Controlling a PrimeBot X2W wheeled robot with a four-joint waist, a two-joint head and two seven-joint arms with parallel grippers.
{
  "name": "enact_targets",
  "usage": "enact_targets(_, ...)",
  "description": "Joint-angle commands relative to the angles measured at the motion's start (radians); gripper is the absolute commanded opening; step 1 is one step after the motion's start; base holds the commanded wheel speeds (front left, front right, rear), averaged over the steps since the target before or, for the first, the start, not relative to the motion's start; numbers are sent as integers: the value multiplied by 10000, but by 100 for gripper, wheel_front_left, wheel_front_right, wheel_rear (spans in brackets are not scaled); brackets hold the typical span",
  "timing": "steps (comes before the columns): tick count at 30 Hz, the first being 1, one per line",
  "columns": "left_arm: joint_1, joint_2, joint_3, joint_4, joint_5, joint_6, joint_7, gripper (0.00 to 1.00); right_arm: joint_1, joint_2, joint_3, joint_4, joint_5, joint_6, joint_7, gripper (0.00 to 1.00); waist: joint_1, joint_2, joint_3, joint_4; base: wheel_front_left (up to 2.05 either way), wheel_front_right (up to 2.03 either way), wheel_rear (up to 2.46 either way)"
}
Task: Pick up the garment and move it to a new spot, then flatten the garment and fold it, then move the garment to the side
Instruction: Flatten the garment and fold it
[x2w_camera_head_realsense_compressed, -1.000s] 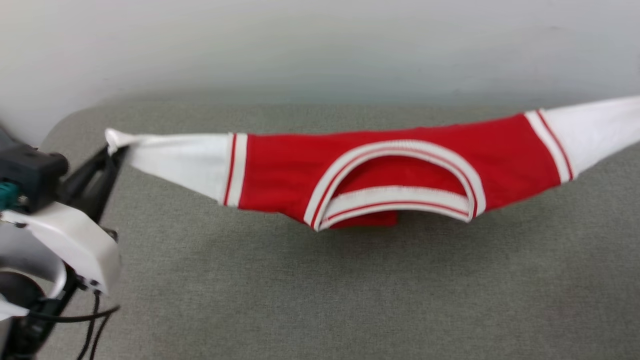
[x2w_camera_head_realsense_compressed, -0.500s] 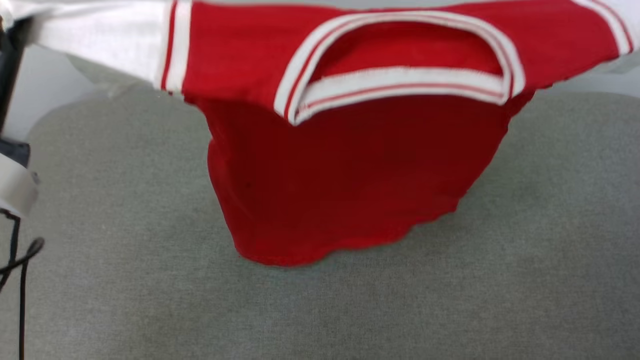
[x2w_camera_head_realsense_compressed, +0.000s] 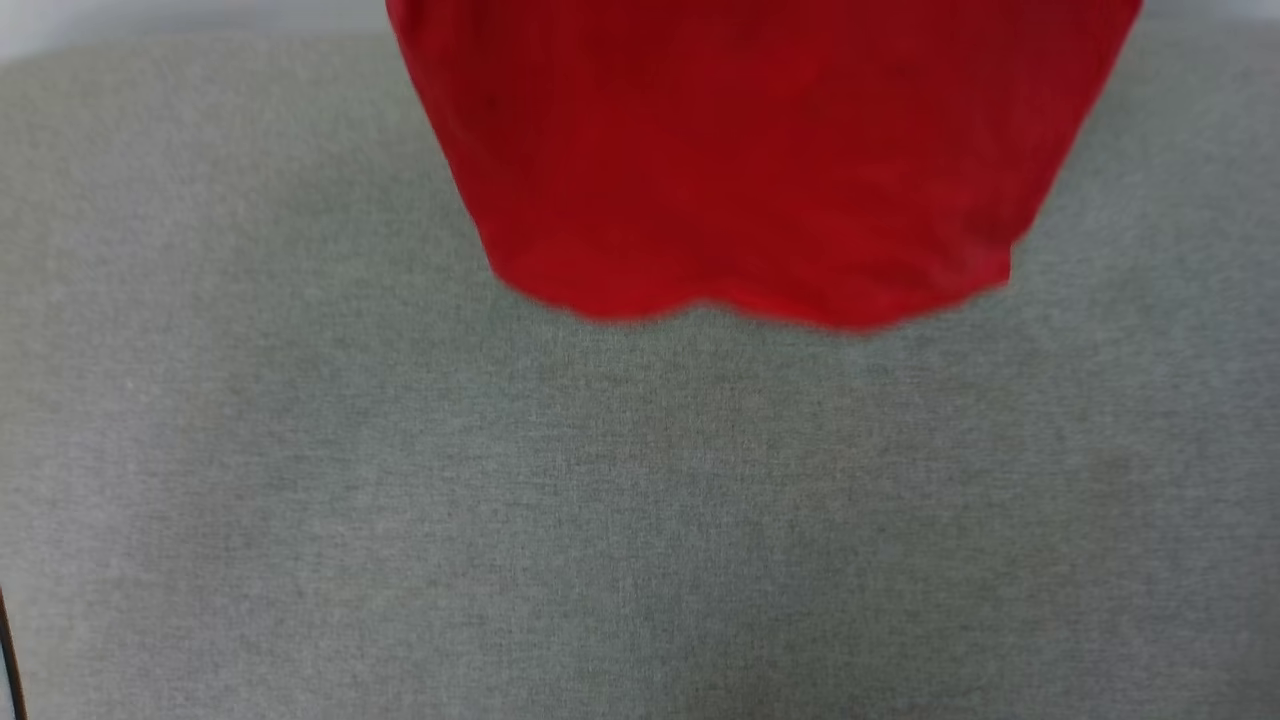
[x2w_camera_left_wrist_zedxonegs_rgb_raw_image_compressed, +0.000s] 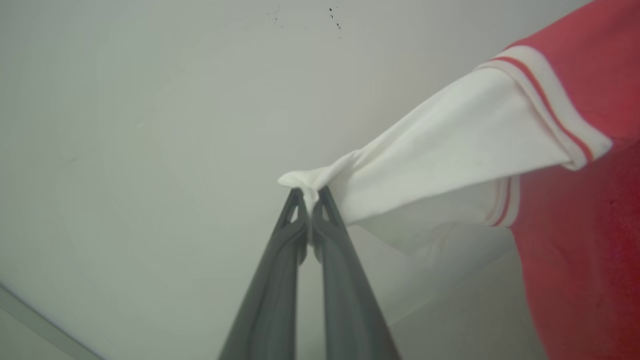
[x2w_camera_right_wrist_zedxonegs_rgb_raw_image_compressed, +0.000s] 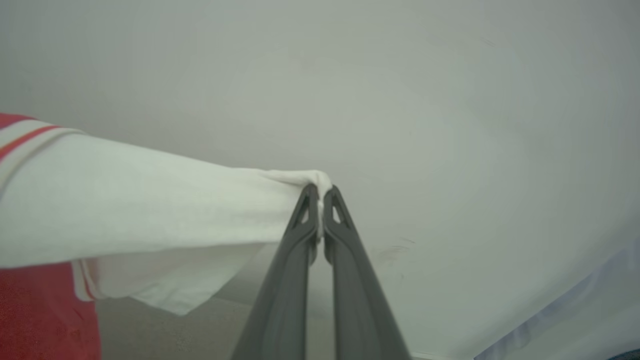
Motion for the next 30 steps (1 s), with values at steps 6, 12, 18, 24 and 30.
enact_targets(6,-3202,-95,-1082,1613,156,-42,-422,0,-2348,-293,533,1289,-519,-18,-895,0,-1,-1,1931,175,0,0,0)
enact_targets(12,-6277,-771,-2136,3962,393,-46,-1527,0,-4386,-107,866,3043,-1417,-19,-2416,0,-1,-1,2983,322,0,0,0)
enact_targets(18,-8171,-1356,-2895,6360,684,-47,-3155,0,-5671,438,625,4590,-2218,-19,-3732,0,-1,-1,3733,442,0,0,0)
enact_targets(24,-8625,-1824,-3875,7919,443,-49,-4295,0,-5715,968,951,5734,-2616,-19,-4630,0,-1,-1,3980,576,0,0,0)
enact_targets(30,-7739,-2143,-4914,8605,-83,-51,-5005,0,-4923,1294,1307,6422,-2503,-19,-4983,0,-1,-1,3742,680,0,0,0)
